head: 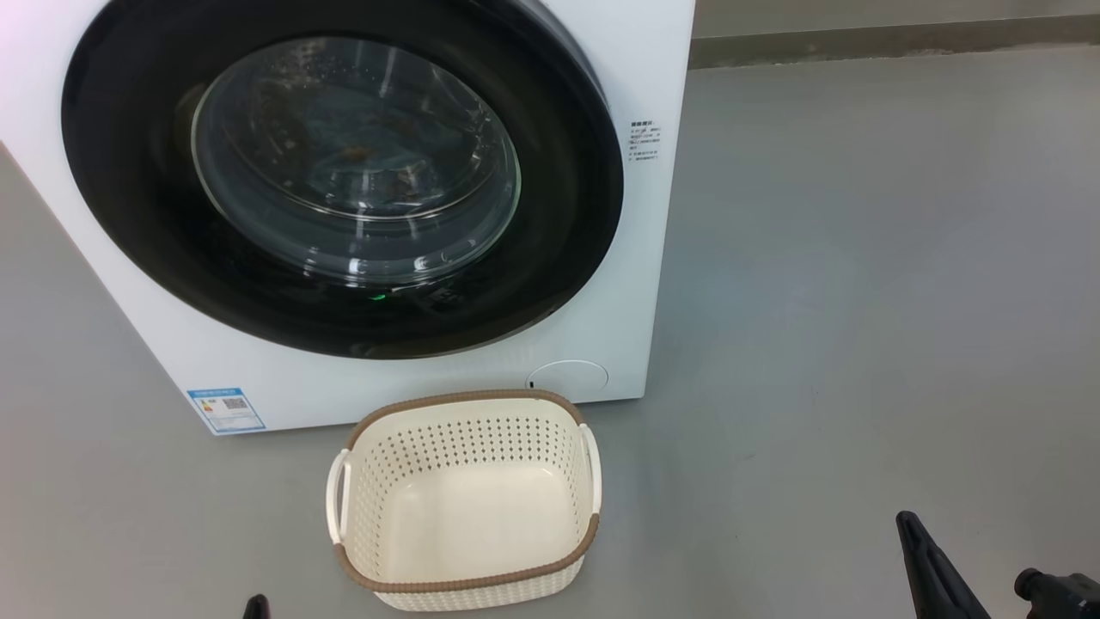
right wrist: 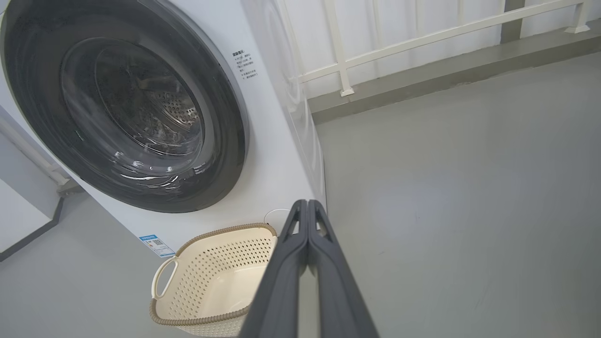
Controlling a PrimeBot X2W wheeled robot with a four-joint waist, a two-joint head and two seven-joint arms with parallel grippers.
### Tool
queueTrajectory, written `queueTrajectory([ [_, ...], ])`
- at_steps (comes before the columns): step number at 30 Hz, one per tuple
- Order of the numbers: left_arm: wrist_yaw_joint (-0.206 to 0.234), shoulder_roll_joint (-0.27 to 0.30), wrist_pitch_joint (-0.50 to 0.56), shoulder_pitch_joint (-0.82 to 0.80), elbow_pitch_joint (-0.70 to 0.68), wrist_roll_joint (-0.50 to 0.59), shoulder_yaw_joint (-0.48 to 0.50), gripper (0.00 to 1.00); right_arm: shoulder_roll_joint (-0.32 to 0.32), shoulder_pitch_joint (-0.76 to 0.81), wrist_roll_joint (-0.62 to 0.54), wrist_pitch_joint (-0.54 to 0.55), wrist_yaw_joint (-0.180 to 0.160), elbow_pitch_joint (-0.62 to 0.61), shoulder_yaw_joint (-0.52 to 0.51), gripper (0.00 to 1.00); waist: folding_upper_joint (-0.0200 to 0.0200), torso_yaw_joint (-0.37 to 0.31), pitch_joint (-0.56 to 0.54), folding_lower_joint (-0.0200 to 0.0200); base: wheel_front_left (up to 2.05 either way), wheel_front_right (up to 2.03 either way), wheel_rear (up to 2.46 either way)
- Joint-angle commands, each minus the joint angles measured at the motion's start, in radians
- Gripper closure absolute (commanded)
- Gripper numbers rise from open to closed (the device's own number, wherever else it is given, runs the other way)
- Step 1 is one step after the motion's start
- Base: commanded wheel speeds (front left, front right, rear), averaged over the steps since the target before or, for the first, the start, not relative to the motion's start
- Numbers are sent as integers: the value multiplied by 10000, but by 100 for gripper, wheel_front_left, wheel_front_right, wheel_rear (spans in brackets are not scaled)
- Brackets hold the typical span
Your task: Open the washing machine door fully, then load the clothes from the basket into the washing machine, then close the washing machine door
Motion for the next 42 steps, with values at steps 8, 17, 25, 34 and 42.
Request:
queueTrajectory([
  [8, -139, 149, 251, -530, -172, -1049, 231, 100, -55, -593, 1149, 223, -16, -106, -38, 100, 0, 29, 18, -1, 0, 0, 0],
  [17, -236, 162, 515, -716, -153, -2013, 339, 100, 2, -769, 2170, 467, -21, 3, -70, 100, 0, 60, 38, -1, 0, 0, 0],
  [25, -322, 175, 750, -881, -135, -2870, 434, 100, 57, -925, 3073, 690, -26, 100, -104, 100, 0, 87, 56, -1, 0, 0, 0],
  [34, -419, 188, 1013, -1067, -115, -3831, 541, 100, 122, -1101, 4080, 943, -31, 210, -148, 100, 0, 118, 76, -1, 0, 0, 0],
  [42, -495, 199, 1219, -1211, -99, -4581, 624, 100, 176, -1238, 4864, 1144, -34, 295, -185, 100, 0, 142, 91, -1, 0, 0, 0],
])
